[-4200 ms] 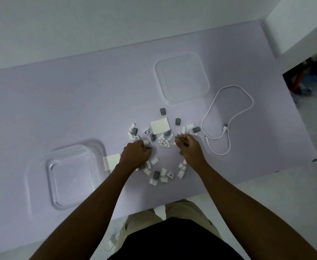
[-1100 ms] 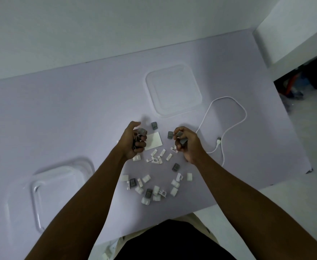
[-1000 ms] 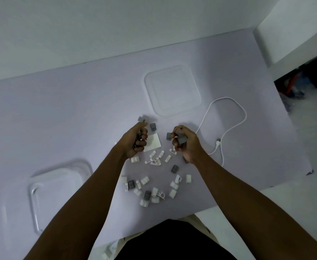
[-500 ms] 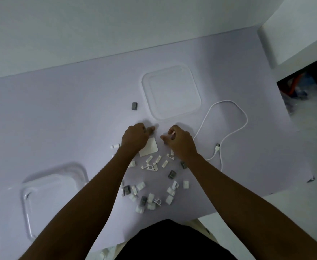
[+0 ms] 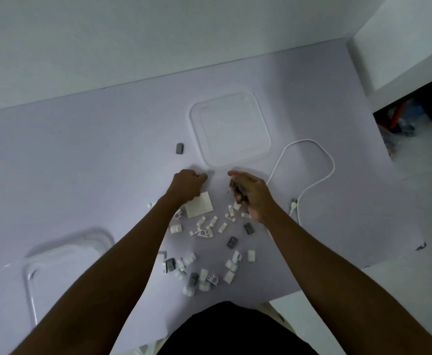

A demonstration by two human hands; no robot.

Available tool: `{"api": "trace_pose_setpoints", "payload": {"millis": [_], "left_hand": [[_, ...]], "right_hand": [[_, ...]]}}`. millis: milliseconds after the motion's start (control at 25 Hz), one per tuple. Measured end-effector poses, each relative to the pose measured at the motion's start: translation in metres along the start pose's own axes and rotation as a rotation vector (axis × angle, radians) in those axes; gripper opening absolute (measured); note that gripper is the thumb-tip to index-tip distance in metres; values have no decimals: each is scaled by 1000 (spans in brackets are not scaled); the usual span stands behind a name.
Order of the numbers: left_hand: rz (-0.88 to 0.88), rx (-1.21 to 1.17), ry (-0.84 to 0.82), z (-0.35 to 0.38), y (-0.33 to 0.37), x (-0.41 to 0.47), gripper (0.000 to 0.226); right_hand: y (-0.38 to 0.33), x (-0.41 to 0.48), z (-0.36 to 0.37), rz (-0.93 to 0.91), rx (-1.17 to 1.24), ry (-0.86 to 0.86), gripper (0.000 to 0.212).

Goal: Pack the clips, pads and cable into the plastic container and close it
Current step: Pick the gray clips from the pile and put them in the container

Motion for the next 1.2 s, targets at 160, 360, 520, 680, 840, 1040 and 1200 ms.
{"api": "trace_pose_setpoints", "payload": {"millis": [160,360,520,680,840,1040,1200], "left_hand": [[-170,-597,-72,-3,-18,-18,30],[-252,-848,-117,-10,-22,-18,16],[-250,-792,-12,-24,-17,-6,22],[-127,-442,283,-53,-11,16,40],[31,6,435,-70,6,30,41],[79,309,349,-60,11,51,43],[51,312,329,-57,13,47,47]], "right_hand": [[-1,-8,-7,125,325,-153,24],[-5,-8,2,133,372,-217,29],[0,-7,1,119,350,-164,29],[5,-8,-14,39,248,21,21],[8,-15,-29,-52,120,152,18],[15,-18,-59,-256,-231,415,19],[30,-33,-70,-438,-696,423,9]]}}
Point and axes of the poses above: each hand's wrist, its own x-axis towards the middle knuckle, its own z-axis out of the palm, y = z × x, the point moved 4 cm from there along x, towards the middle knuckle, and after that the axes turned 3 degrees about -x, right-handed, at the moved point
